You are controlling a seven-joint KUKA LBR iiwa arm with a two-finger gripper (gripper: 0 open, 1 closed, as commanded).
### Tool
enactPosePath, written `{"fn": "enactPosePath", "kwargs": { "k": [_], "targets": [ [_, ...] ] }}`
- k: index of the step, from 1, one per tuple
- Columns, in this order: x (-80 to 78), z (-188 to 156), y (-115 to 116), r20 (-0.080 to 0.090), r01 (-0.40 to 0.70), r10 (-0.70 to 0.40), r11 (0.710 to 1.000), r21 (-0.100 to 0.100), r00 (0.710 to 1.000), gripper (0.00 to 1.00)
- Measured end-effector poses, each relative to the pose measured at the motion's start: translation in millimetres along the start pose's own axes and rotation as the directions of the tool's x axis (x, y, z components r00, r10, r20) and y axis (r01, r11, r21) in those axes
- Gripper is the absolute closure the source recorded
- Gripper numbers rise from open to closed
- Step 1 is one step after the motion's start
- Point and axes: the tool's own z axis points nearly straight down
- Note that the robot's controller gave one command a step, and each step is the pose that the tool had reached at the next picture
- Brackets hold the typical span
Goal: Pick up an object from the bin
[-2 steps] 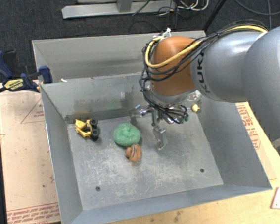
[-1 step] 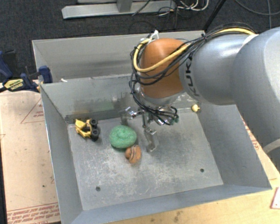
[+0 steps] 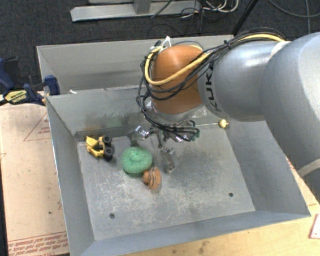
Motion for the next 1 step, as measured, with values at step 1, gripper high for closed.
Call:
{"fn": "enactPosePath", "kwargs": {
  "k": [1],
  "targets": [
    [-19.9,0.5,15.6,0.000,0.022,-0.022,1.000,0.000,1.000,0.00]
  ]
}}
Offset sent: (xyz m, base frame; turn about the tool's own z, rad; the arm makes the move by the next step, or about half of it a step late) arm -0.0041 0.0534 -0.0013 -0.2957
